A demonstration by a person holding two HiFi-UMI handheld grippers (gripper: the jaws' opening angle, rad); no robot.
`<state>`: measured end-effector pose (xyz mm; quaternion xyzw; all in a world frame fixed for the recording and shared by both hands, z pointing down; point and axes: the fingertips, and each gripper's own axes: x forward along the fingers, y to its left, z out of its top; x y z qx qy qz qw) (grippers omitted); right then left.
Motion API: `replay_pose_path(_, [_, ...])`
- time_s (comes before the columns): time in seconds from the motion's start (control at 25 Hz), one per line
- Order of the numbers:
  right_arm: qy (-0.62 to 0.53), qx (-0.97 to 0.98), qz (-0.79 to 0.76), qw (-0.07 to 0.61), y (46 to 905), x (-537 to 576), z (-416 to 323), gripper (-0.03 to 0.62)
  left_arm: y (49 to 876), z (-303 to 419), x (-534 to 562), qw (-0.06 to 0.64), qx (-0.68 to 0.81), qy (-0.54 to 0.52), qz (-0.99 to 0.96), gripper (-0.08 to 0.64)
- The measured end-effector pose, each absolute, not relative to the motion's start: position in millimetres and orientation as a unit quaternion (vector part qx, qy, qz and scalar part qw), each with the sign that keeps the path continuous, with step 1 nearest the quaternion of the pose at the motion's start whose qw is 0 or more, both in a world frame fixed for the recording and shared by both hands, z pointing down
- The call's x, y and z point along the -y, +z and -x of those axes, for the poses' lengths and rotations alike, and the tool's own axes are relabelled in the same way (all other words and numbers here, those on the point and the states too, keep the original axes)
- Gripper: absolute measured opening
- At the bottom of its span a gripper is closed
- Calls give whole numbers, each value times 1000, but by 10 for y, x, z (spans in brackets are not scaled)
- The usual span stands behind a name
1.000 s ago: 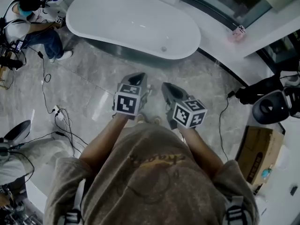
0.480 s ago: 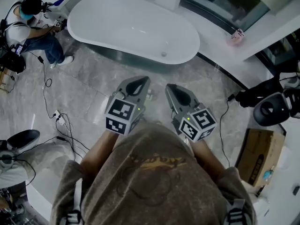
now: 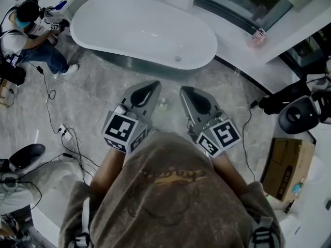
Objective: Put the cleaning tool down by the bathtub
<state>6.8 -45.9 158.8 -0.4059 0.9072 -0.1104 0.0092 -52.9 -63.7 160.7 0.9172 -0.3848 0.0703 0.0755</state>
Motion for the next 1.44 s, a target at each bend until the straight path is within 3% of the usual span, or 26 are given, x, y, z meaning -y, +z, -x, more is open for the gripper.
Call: replay_pose_path(1.44, [-127,-911,393,23,1655,391,38,-2,1700,617,483,73,415,54,-905,5])
